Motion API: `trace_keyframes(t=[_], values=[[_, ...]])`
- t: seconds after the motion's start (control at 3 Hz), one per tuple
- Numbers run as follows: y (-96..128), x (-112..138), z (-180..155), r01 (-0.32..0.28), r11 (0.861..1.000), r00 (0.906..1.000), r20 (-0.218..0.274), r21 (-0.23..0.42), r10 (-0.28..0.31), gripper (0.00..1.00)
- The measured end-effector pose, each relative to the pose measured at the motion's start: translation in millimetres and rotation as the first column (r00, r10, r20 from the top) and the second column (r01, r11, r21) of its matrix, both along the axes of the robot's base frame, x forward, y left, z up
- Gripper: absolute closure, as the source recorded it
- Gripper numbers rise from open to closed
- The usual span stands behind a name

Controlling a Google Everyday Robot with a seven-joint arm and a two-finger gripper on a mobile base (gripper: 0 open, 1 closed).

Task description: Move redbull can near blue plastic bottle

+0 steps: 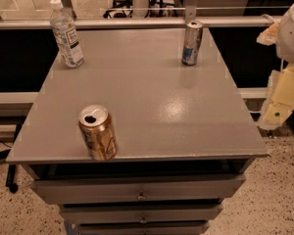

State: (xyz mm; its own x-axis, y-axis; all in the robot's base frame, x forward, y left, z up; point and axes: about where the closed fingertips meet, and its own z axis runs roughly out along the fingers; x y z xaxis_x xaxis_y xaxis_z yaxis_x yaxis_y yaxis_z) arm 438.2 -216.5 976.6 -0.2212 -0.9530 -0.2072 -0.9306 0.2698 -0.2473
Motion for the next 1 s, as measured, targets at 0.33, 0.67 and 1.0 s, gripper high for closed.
trace_keyframes(t=[0.33,0.67,1.0], values=[[0.0,0.0,0.0,0.0,1.0,1.0,0.0,0.0,0.0,0.0],[-2.1,21.2,-11.4,0.012,0.999,0.9995,0.03,0.047,-0.013,0.0],[-3.5,71.5,-27.2,0.025,0.989,0.9941,0.101,0.148,-0.04,0.0]])
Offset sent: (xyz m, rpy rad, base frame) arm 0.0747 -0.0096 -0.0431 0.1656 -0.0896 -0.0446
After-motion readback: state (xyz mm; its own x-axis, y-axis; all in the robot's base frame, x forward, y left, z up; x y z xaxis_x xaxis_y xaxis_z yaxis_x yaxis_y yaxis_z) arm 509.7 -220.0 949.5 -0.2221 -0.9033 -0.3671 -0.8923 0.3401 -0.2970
